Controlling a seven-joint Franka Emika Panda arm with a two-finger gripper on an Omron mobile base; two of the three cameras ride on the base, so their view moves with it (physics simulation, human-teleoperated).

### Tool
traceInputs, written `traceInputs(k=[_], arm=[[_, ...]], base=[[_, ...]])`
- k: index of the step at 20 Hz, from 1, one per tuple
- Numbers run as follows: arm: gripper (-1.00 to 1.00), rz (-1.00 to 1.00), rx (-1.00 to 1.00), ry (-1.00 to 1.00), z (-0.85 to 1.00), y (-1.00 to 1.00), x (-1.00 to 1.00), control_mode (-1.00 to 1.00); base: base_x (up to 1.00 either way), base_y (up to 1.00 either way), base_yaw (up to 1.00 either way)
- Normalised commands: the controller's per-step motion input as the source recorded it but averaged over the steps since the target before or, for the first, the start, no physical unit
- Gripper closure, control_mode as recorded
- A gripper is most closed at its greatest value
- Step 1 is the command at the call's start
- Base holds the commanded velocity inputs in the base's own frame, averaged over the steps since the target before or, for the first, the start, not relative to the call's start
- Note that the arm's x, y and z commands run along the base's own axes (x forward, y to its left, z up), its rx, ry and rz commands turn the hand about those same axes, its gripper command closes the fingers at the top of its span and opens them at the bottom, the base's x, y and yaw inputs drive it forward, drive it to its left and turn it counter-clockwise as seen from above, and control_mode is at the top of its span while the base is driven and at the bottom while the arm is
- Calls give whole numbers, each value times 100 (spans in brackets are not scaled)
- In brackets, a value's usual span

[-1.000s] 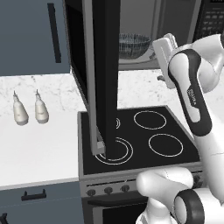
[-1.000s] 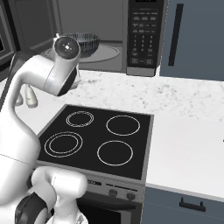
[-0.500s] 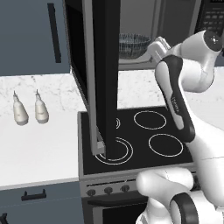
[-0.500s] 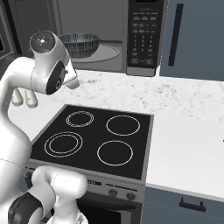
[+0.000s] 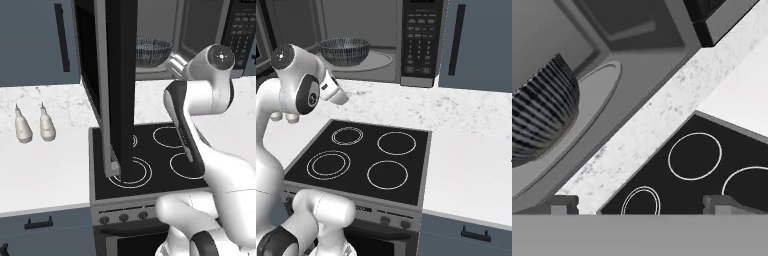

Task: Pick the lemon wedge from the sink and place it in the bowl. Then pick the bowl and place it in the microwave. Then close the microwave door and press the start button.

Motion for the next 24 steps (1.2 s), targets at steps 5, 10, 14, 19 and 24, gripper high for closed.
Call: traceInputs(k=[5, 10, 14, 19, 24], arm=[[-100, -13, -20, -10, -41, -21, 0, -100], [-100, -16, -19, -15, -51, -24, 0, -100], [-100, -21, -21, -15, -46, -8, -3, -100], [-100, -23, -25, -26, -10, 17, -27, -100], [-100, -24, -24, -24, -1, 37, -12, -100]], base=[[0, 0, 0], [0, 0, 0], [0, 0, 0], [0, 0, 0], [0, 0, 0]])
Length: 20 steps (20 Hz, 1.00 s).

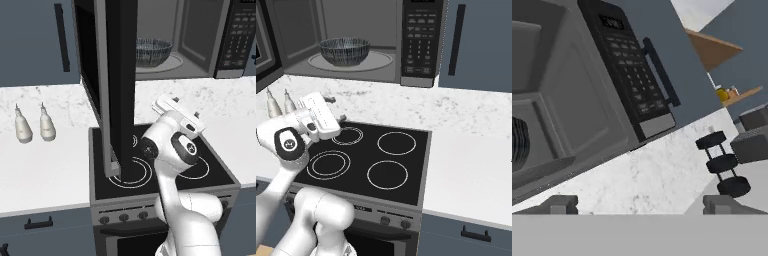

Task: Pick the lemon wedge from the sink and place it in the bowl. Then pick the bowl and place it in the microwave. Then close the microwave door and press the start button.

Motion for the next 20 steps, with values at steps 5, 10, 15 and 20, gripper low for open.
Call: traceInputs(k=[5, 10, 15, 20], arm=[[-100, -16, -20, -26, 0, 35, -49, -100], [-100, 0, -10, -20, 0, 21, -63, -100], [-100, -2, -10, -3, 0, 24, -27, -100], [-100, -1, -10, 0, 0, 5, 0, -100]], base=[[0, 0, 0], [0, 0, 0], [0, 0, 0], [0, 0, 0]])
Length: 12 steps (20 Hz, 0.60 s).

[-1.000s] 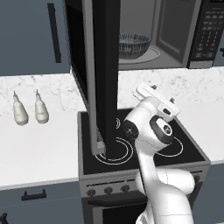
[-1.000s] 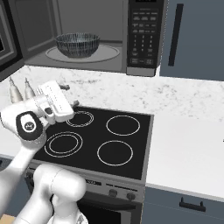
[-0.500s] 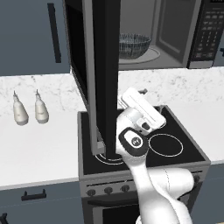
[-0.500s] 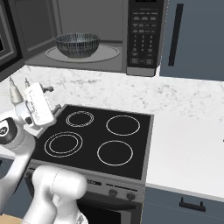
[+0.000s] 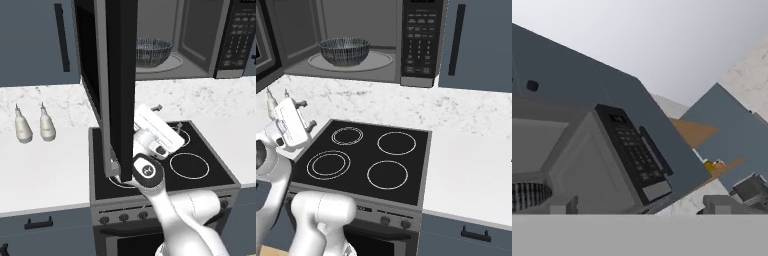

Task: Pick the lemon wedge from the sink and place it in the bowl. Then pick the bowl and place it in the microwave. Then close the microwave door and press the start button.

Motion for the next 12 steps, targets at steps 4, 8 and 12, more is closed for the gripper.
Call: traceInputs(k=[4, 8, 12], arm=[[-100, 0, -5, -1, 0, 39, 0, -100], [-100, 0, -1, -2, -2, 71, -13, -100], [-100, 0, 0, 0, -11, 72, -10, -100]], base=[[0, 0, 0], [0, 0, 0], [0, 0, 0]])
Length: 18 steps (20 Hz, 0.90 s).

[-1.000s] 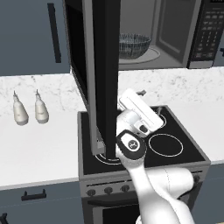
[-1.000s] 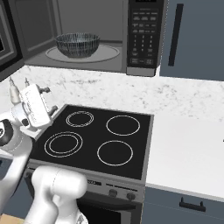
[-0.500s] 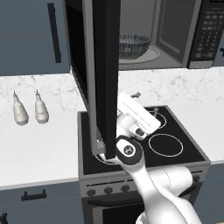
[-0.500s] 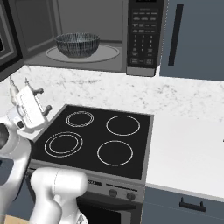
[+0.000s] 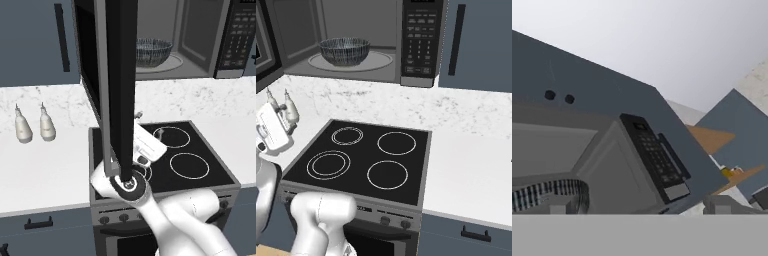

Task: Pick the lemon wedge from the sink and place it in the bowl. Then pick the bowl and place it in the microwave. Then close the microwave door and press the start button.

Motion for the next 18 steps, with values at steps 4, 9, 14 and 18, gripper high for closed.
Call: traceInputs(k=[4, 9, 14, 18], arm=[[-100, 0, 0, 0, -22, 72, -1, -100], [-100, 0, 0, 0, -32, 71, 0, -100], [-100, 0, 1, 0, -29, 71, 0, -100], [-100, 0, 1, 0, -2, 73, -7, -100]], base=[[0, 0, 0], [0, 0, 0], [0, 0, 0], [0, 0, 0]])
